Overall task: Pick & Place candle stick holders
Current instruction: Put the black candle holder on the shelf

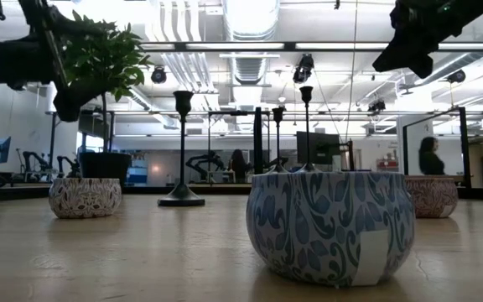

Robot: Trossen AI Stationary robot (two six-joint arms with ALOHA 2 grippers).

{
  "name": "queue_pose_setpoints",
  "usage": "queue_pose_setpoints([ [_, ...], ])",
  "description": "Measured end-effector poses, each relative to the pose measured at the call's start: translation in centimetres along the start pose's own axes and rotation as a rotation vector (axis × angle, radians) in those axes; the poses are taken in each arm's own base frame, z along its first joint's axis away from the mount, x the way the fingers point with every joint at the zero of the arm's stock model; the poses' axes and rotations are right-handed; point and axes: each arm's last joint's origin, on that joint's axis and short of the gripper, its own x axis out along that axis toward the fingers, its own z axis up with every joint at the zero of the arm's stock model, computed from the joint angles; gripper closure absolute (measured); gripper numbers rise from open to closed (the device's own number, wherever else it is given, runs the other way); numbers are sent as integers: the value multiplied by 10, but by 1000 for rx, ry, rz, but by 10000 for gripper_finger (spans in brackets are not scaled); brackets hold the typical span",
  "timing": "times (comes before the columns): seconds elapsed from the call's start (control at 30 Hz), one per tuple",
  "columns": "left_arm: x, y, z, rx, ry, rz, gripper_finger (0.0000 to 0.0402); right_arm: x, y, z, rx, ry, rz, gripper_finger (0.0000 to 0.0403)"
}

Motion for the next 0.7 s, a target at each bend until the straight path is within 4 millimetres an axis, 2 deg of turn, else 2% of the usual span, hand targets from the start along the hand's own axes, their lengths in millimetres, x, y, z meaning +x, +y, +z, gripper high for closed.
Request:
queue_pose_setpoints([
  [0.1, 2, -6, 4, 35, 17, -19, 3, 0, 0, -1, 13, 6, -1, 325],
  [0.23, 9, -23, 16, 179, 90, 2, 3, 0, 0, -1, 3, 10, -2, 293],
  [0.43, 35, -57, 30, 415, 252, 9, 3, 0, 0, -2, -30, 16, -3, 251],
  [0.6, 57, -79, 29, 502, 400, 0, 3, 0, 0, -5, -55, 49, 9, 242],
  [0.7, 66, -88, 25, 539, 456, -8, 3, -1, 3, -6, -43, 71, 118, 249],
])
